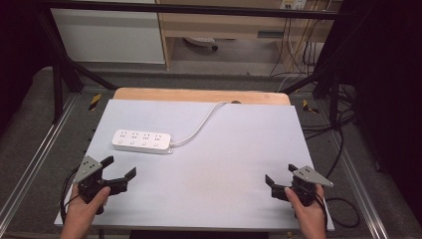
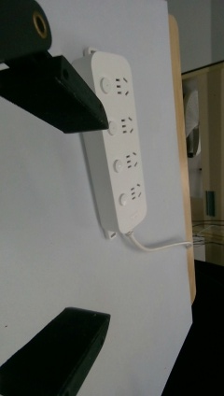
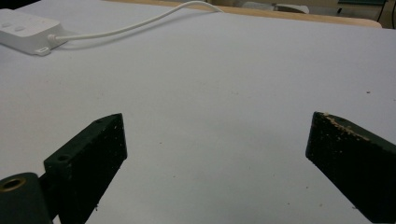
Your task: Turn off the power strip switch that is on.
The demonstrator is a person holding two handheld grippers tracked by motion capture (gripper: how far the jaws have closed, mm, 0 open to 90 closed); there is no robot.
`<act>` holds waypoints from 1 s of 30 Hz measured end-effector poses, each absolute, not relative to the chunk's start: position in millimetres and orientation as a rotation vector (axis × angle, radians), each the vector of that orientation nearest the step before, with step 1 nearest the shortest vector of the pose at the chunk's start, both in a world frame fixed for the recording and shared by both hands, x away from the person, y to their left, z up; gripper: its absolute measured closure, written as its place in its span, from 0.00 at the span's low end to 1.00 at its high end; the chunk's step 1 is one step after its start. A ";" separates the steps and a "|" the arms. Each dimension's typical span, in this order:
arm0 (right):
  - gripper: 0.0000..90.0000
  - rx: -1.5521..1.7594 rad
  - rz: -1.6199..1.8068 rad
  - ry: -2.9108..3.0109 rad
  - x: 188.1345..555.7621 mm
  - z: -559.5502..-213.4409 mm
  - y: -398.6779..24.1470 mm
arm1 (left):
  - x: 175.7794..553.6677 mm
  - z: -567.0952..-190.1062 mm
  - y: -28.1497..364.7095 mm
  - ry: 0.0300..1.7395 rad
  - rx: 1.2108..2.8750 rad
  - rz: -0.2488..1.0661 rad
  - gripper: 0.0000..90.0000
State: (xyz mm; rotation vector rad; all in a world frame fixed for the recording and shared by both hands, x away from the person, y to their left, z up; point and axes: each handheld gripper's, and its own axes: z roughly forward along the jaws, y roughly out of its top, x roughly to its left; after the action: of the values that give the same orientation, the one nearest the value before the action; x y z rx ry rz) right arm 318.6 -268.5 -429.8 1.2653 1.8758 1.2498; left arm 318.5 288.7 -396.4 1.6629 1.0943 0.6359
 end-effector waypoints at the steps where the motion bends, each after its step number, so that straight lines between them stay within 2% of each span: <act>1: 0.06 1.264 1.253 1.876 318.2 -429.7 -268.0 | 318.2 -394.3 287.9 1.097 1.655 0.636 0.08; 14: 0.06 1.227 1.276 1.890 318.3 -428.7 -263.0 | 326.4 -356.5 290.0 1.097 1.582 0.642 0.08; 23: 0.07 1.225 1.266 1.880 318.8 -428.3 -262.9 | 341.0 -341.0 294.2 1.118 1.563 0.663 0.10; 26: 0.11 1.229 1.267 1.883 318.2 -428.2 -263.7 | 344.4 -335.6 293.2 1.111 1.567 0.668 0.10; 30: 0.08 1.237 1.271 1.894 318.0 -428.8 -264.1 | 349.6 -332.7 291.5 1.112 1.574 0.671 0.10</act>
State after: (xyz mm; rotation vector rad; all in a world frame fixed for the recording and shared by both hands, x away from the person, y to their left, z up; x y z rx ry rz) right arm 318.0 -264.1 -428.8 1.2373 1.8941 1.2707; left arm 349.6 291.5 -332.7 1.5739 1.1123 0.6710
